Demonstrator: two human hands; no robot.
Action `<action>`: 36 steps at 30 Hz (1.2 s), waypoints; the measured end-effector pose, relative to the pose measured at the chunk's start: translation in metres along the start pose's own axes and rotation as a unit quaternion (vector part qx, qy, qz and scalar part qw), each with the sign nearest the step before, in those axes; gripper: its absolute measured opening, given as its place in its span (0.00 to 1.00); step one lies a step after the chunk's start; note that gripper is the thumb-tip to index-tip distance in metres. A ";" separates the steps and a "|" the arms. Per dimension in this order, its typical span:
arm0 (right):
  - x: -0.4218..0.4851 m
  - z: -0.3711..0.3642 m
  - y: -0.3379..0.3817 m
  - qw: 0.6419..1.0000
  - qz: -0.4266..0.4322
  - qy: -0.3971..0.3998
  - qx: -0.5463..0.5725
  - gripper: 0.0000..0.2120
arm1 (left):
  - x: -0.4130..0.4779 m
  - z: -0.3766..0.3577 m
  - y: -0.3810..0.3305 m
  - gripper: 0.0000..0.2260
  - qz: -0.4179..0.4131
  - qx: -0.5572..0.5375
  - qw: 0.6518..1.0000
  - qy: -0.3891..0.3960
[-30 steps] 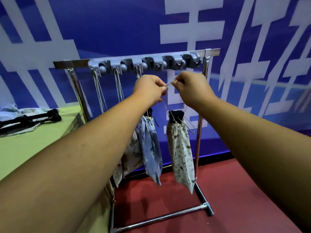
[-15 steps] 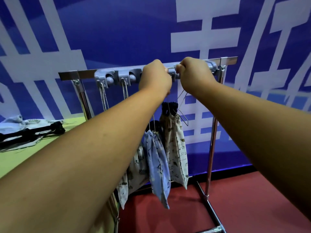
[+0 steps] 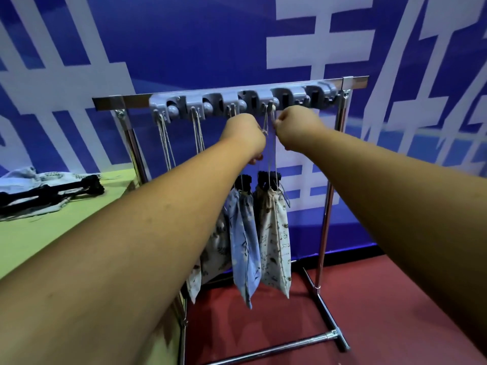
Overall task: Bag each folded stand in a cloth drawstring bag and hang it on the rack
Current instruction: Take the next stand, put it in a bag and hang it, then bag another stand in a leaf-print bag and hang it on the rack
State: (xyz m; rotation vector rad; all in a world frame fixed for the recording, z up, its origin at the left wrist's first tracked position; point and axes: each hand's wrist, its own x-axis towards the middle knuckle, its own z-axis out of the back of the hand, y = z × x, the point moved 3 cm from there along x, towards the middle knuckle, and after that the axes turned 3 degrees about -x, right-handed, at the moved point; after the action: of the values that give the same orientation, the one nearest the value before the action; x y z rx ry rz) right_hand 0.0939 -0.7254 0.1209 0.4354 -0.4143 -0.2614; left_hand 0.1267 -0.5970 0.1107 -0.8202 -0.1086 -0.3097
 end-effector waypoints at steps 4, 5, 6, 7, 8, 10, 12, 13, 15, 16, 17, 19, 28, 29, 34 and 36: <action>-0.028 0.004 0.003 0.998 0.008 0.026 -0.060 0.15 | -0.032 0.018 0.013 0.12 0.000 0.002 1.000 0.019; -0.034 0.003 0.005 0.998 0.014 0.035 -0.057 0.16 | -0.039 0.023 0.017 0.12 0.006 -0.010 1.000 0.027; -0.041 0.004 0.007 0.998 0.020 0.043 -0.044 0.15 | -0.046 0.027 0.022 0.13 0.011 -0.021 0.999 0.039; -0.050 0.004 0.011 0.998 0.023 0.048 -0.027 0.16 | -0.056 0.033 0.025 0.13 0.014 -0.027 0.998 0.053; -0.059 0.005 0.015 0.998 0.027 0.051 -0.011 0.16 | -0.067 0.039 0.027 0.12 0.016 -0.037 0.997 0.061; -0.076 0.007 0.024 0.998 0.034 0.057 0.005 0.15 | -0.087 0.053 0.033 0.12 0.022 -0.048 0.997 0.062; -0.097 0.008 0.036 0.997 0.044 0.065 0.020 0.15 | -0.110 0.068 0.040 0.11 0.029 -0.051 0.996 0.062; -0.108 0.008 0.044 0.996 0.047 0.071 0.029 0.15 | -0.120 0.074 0.045 0.11 0.032 -0.053 0.996 0.067; -0.129 0.007 0.060 0.994 0.059 0.080 0.036 0.15 | -0.141 0.087 0.056 0.11 0.037 -0.059 0.994 0.078; -0.142 0.003 0.071 0.993 0.071 0.086 0.044 0.15 | -0.155 0.096 0.064 0.11 0.042 -0.061 0.994 0.079; -0.150 0.001 0.079 0.991 0.078 0.089 0.055 0.15 | -0.163 0.101 0.068 0.11 0.046 -0.065 0.994 0.080; -0.169 -0.008 0.101 0.988 0.091 0.102 0.073 0.13 | -0.183 0.118 0.083 0.09 0.056 -0.069 0.994 0.070; -0.230 -0.073 0.204 0.960 0.156 0.192 0.128 0.11 | -0.246 0.205 0.182 0.07 0.129 -0.065 0.990 -0.002; -0.234 -0.080 0.215 0.956 0.163 0.202 0.135 0.11 | -0.251 0.218 0.195 0.07 0.140 -0.061 0.988 -0.018; -0.249 -0.111 0.253 0.941 0.201 0.230 0.143 0.11 | -0.269 0.271 0.249 0.07 0.180 -0.061 0.977 -0.101; -0.250 -0.126 0.265 0.937 0.202 0.241 0.155 0.11 | -0.273 0.286 0.267 0.07 0.189 -0.065 0.973 -0.120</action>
State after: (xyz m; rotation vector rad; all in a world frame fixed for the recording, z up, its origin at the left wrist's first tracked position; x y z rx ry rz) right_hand -0.0306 -0.3665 0.0551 0.6903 -0.0530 0.3150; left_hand -0.0426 -0.1535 0.0592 -0.9868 -0.1561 0.1442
